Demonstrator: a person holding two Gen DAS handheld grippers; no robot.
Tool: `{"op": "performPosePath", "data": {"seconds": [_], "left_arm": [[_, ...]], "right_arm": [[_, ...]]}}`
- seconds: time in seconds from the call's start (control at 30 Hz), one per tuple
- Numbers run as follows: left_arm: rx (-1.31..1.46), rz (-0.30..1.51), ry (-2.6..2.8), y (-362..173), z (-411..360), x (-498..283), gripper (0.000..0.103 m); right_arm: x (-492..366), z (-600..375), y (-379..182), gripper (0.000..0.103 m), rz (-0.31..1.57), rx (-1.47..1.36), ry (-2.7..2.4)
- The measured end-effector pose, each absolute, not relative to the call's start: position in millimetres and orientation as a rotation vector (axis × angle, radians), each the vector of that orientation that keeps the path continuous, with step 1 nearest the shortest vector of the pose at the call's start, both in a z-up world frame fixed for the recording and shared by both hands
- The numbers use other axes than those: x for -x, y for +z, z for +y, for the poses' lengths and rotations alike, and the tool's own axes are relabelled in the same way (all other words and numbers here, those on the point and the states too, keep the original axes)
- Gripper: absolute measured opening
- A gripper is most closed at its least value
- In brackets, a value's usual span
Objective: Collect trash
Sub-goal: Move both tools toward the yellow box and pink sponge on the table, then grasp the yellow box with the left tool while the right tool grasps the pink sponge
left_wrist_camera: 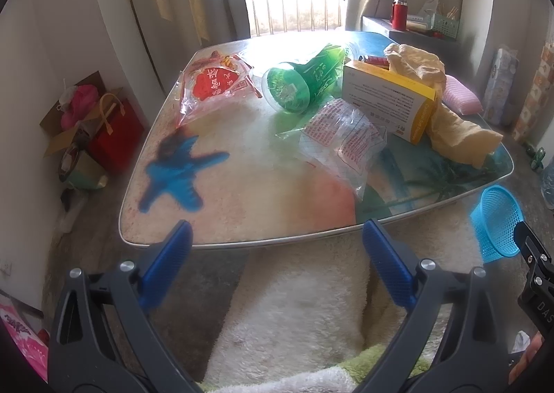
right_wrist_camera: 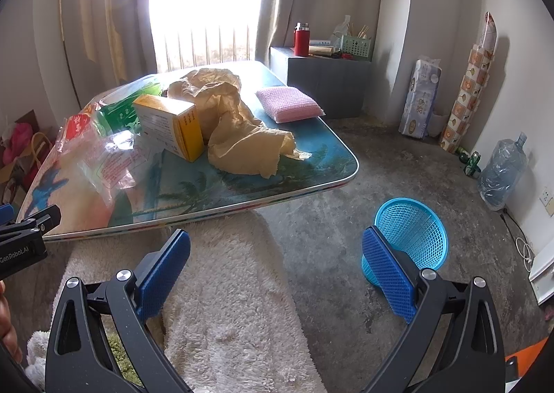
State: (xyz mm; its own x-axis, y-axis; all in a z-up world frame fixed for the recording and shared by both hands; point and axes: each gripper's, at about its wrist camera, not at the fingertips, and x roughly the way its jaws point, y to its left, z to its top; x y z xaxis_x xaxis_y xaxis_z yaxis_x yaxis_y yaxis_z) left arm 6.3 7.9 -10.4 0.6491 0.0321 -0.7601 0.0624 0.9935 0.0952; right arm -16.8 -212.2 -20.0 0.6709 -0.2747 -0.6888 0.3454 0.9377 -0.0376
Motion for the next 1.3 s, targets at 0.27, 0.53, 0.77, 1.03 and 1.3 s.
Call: {"op": "performPosePath", "data": {"seconds": [0.27,0.53,0.77,1.03,1.3], "left_arm": [[-0.118,0.887,-0.009,-13.9,8.3,-12.4,0.094],[-0.117,0.914,0.001,-18.9,11.7,-28.8,0.094],[-0.111,0.897,-0.009,-14.1,20.4,-52.7,0.095],[-0.032,0.862,-0.073,-2.0,40.9,-82.8,0.095],[0.101,0.77,-0.211,6.3,65.8,-104.2,0.095]], "right_arm": [[7.2,-206.3,-22.3,0.097,0.795,-0.088,-0.324],[-13.4,-203.0,-17.5,0.097,0.802,-0.102,-0.285],[-39.7,-206.2,-4.3,0.097,0.794,-0.105,-0.295],[-67.0,-209.1,14.0,0.097,0.773,-0.049,-0.287],[-83.8,-200.1,36.1,0.097,0.659,-0.057,-0.207]]}}
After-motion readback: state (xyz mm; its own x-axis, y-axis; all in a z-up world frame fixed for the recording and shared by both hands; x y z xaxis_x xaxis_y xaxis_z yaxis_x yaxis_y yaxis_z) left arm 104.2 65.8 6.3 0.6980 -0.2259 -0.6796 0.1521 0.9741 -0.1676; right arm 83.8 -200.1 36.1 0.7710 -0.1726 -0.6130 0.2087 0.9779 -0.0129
